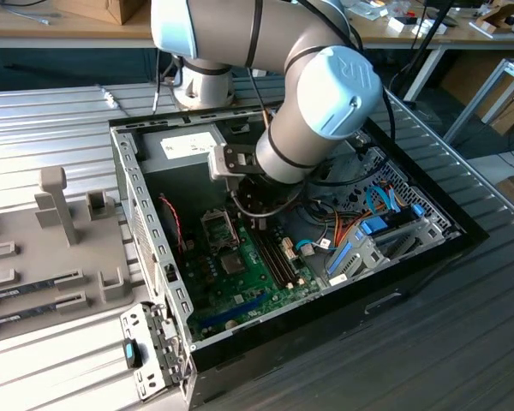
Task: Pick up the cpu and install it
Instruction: 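Install the first cpu locking lever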
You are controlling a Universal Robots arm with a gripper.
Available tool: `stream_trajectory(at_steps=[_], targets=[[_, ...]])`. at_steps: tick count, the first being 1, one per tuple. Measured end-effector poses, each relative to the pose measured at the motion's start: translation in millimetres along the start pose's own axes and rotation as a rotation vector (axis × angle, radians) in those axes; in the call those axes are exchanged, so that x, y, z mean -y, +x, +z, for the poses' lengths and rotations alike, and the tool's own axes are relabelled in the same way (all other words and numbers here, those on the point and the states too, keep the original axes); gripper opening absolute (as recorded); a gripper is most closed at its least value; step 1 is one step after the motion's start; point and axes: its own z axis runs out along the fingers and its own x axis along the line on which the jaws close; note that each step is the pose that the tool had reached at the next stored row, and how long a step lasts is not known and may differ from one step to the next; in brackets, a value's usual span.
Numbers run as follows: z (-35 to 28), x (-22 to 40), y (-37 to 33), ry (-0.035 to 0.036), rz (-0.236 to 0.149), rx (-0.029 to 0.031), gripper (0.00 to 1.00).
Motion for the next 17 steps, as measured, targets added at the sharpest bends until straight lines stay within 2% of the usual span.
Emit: stream_trajectory(at_steps=[2,3,4,7,9,13,17], targets=[[0.0,0.0,0.0,-0.0037,0.004,0.0249,0.11],[0.2,0.0,0.0,-0.0102,0.004,0.0609,0.11],[0.1,0.0,0.1,-0.0142,0.002,0.0779,0.11],[0.2,-0.1,0.1,-0.0241,-0.023,0.0819,0.11],[1.5,0.1,0.4,-0.0261,-0.025,0.0911,0.11],[4.4,0.7,1.3,-0.0252,-0.02,0.0946,0.11],[8.2,1.8,2.3,-0.026,-0.019,0.1014,0.11]])
